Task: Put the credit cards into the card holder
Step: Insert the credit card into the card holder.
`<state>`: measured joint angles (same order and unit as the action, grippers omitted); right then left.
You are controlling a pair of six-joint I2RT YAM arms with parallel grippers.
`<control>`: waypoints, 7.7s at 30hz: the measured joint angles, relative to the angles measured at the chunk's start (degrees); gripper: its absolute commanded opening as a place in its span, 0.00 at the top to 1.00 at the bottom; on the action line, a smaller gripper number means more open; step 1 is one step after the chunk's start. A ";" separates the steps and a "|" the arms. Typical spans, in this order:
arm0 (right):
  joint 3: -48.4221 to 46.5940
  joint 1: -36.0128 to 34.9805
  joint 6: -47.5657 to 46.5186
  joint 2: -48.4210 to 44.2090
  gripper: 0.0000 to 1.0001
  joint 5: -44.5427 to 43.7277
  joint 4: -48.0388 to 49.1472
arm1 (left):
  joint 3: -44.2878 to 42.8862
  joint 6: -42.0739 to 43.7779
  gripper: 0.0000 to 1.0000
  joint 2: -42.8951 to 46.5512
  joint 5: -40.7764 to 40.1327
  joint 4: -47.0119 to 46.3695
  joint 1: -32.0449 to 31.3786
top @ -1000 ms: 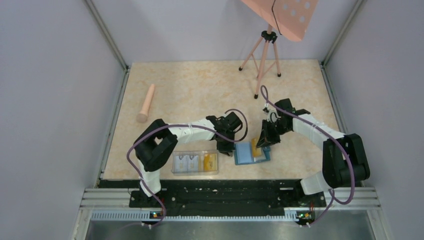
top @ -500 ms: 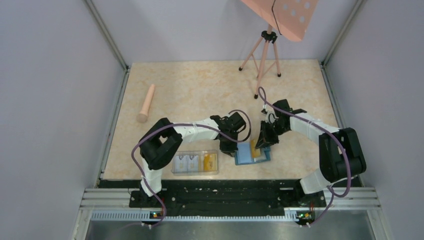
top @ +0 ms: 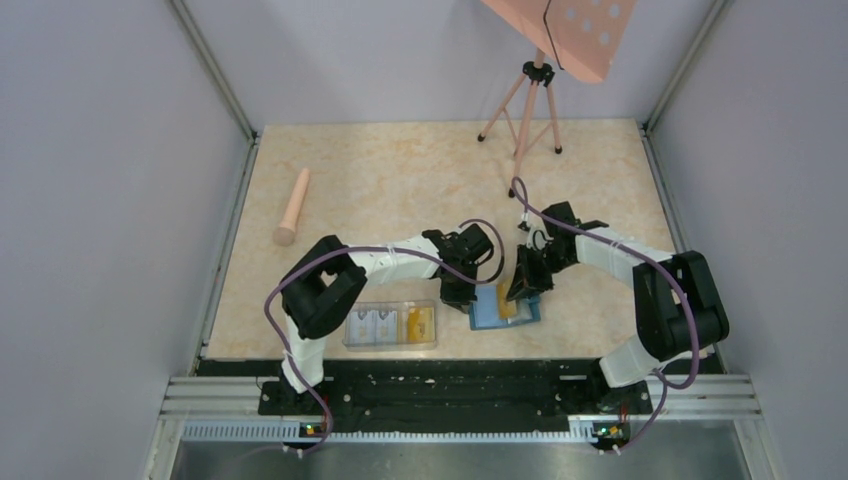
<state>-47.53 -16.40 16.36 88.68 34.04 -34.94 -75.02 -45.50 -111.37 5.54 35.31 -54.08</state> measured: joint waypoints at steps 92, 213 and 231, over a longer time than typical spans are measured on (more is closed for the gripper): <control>0.28 -13.22 11.23 -3.72 0.54 -12.96 -2.51 | -3.67 1.05 0.63 -1.55 -1.97 2.99 -1.73; 8.85 -11.54 14.75 -10.71 0.95 -20.20 0.48 | 1.22 -4.07 0.64 4.76 0.35 -10.93 -3.76; 7.74 -11.54 14.80 -10.03 1.00 -19.87 2.86 | 1.42 -4.07 0.59 2.75 0.02 -10.14 -3.76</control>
<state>-39.79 -27.94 31.16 78.65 14.17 -32.08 -73.60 -49.56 -108.62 5.56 25.17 -57.84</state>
